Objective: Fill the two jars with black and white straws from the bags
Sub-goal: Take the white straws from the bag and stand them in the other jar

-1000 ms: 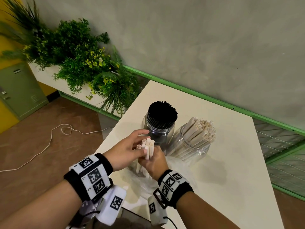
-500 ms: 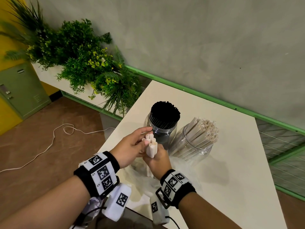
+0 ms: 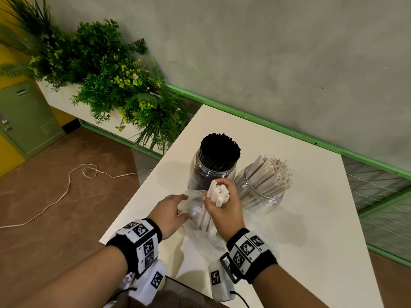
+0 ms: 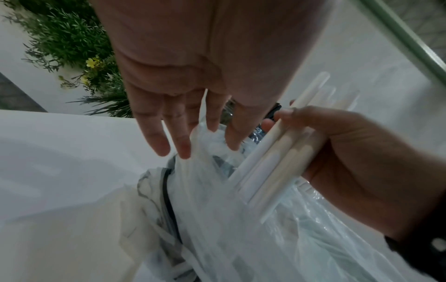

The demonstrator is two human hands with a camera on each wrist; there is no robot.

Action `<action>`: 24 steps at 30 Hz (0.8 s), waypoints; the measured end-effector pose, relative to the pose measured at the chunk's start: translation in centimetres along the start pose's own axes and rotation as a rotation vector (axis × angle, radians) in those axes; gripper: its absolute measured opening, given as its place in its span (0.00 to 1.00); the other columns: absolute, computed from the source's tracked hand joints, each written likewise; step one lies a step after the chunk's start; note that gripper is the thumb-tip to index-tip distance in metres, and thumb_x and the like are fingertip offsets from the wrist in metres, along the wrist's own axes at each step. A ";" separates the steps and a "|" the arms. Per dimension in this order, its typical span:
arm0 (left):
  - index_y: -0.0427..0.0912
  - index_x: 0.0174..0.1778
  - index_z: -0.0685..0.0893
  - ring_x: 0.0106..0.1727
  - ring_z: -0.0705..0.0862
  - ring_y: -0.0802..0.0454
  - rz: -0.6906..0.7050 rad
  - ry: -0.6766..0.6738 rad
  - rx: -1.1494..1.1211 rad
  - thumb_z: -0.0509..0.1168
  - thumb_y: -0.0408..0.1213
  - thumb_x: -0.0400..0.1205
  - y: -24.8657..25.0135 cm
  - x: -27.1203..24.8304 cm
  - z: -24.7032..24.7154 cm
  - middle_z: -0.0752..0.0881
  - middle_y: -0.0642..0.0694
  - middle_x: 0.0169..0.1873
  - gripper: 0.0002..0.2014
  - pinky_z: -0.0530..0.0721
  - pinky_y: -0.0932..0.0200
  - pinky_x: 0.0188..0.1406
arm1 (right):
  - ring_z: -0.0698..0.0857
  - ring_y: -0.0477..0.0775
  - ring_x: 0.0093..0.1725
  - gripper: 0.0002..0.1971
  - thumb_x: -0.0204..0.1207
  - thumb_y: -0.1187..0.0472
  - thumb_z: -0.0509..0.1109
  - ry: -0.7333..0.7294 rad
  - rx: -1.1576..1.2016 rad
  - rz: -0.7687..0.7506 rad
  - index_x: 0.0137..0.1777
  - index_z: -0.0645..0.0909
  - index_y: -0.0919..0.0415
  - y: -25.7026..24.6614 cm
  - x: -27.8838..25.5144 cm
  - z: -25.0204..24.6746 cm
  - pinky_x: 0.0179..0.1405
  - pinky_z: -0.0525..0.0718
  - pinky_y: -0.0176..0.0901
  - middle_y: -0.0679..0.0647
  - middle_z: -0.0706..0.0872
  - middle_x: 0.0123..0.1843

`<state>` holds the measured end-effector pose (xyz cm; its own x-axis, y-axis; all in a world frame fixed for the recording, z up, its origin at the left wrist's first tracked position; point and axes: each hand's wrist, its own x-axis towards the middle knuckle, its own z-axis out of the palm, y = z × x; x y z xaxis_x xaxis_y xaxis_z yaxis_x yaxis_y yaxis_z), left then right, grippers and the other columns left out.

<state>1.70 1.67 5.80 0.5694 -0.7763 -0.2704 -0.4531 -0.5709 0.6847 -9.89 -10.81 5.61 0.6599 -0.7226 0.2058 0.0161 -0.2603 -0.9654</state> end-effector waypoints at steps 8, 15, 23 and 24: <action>0.44 0.75 0.70 0.53 0.85 0.50 0.009 -0.010 0.041 0.69 0.40 0.77 0.0 0.2 0.3 0.74 0.45 0.69 0.30 0.77 0.62 0.59 | 0.88 0.56 0.51 0.14 0.68 0.60 0.69 -0.100 0.022 0.198 0.52 0.84 0.65 0.1 0.2 -1.0 0.58 0.85 0.58 0.58 0.89 0.48; 0.50 0.77 0.66 0.72 0.72 0.46 0.062 -0.007 0.076 0.69 0.43 0.77 0.5 0.4 -0.7 0.65 0.46 0.76 0.32 0.68 0.60 0.70 | 0.89 0.61 0.54 0.07 0.78 0.69 0.69 -0.029 0.156 -0.030 0.47 0.88 0.59 -8.9 2.5 -7.0 0.57 0.86 0.55 0.59 0.91 0.48; 0.46 0.72 0.75 0.71 0.72 0.49 0.483 0.114 0.140 0.65 0.38 0.79 8.7 1.8 -1.2 0.73 0.48 0.71 0.23 0.68 0.58 0.72 | 0.88 0.65 0.57 0.12 0.79 0.71 0.66 0.287 0.240 -0.171 0.44 0.87 0.55 -12.9 6.3 -14.4 0.61 0.82 0.65 0.53 0.91 0.45; 0.45 0.72 0.74 0.70 0.73 0.49 0.536 0.035 0.213 0.64 0.38 0.80 9.9 2.0 -0.5 0.74 0.48 0.71 0.23 0.70 0.56 0.70 | 0.88 0.65 0.56 0.10 0.79 0.71 0.66 0.307 0.245 -0.153 0.44 0.86 0.57 -12.5 6.8 -14.6 0.61 0.83 0.65 0.53 0.91 0.45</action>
<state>-1.28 -5.41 12.37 0.2434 -0.9646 0.1017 -0.8108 -0.1448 0.5671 -16.62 -21.82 21.42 0.3822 -0.8543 0.3523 0.2996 -0.2462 -0.9218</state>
